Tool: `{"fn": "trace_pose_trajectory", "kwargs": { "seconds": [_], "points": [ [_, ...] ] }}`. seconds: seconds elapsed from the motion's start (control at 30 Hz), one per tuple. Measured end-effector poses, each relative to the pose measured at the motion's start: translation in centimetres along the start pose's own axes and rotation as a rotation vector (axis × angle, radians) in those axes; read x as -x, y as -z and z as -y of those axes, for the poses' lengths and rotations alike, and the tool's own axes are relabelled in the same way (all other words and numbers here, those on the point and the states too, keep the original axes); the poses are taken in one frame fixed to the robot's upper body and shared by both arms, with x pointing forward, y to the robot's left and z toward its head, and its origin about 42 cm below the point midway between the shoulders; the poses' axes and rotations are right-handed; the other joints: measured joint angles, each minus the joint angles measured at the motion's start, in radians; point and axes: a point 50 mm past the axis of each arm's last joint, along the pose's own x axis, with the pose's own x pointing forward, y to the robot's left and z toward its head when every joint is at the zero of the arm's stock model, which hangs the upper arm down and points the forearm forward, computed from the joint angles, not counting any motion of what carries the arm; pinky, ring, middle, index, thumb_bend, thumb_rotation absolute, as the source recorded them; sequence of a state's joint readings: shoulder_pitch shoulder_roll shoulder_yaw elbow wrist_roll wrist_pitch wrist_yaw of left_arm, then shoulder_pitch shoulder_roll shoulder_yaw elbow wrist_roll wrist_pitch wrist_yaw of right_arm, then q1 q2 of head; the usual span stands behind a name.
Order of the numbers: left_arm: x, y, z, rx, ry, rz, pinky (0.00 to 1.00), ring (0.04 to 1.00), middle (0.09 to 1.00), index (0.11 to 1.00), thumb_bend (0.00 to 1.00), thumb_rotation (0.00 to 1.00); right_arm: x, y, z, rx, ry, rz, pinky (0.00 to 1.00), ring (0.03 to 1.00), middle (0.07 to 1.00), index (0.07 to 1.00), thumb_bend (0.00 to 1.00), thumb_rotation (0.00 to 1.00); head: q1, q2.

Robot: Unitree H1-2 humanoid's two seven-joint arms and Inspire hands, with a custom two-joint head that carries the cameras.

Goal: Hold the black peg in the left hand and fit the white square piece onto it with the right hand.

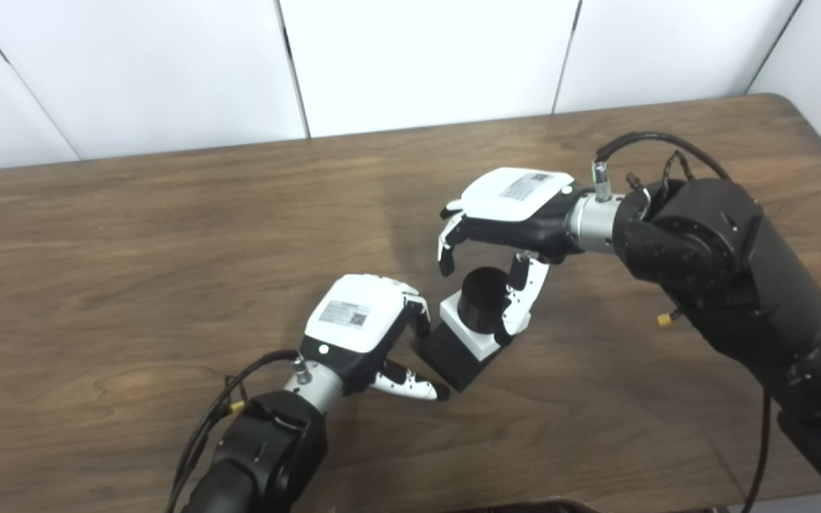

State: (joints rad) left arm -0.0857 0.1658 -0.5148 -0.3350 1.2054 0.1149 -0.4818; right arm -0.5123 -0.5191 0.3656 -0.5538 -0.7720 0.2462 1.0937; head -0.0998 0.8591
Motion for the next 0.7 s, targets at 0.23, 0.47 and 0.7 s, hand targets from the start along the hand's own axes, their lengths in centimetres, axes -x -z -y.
{"fn": "trace_pose_trajectory", "kwargs": {
  "seconds": [0.23, 0.47, 0.7],
  "points": [
    [2.3, 2.3, -1.3, 0.002, 0.035, -0.1, 0.84, 0.838, 0.828, 0.843, 1.0, 0.71, -0.2, 0.9, -0.1, -0.015, -0.006, -0.022, 0.94, 0.943, 0.807, 0.685, 0.99, 0.39, 0.026, -0.011],
    [5.0, 3.8, -2.1, 0.038, 0.058, -0.18, 0.79, 0.806, 0.815, 0.87, 1.0, 0.73, -0.2, 1.0, -0.1, -0.028, -0.01, -0.015, 0.93, 0.943, 0.816, 0.694, 1.0, 0.4, 0.043, -0.017],
    [7.0, 5.3, -2.5, 0.162, -0.107, -0.186, 0.73, 0.755, 0.775, 0.855, 1.0, 0.74, 0.0, 1.3, 0.1, -0.071, -0.002, -0.017, 0.93, 0.946, 0.829, 0.716, 0.99, 0.4, 0.054, -0.034]
  ]
}}
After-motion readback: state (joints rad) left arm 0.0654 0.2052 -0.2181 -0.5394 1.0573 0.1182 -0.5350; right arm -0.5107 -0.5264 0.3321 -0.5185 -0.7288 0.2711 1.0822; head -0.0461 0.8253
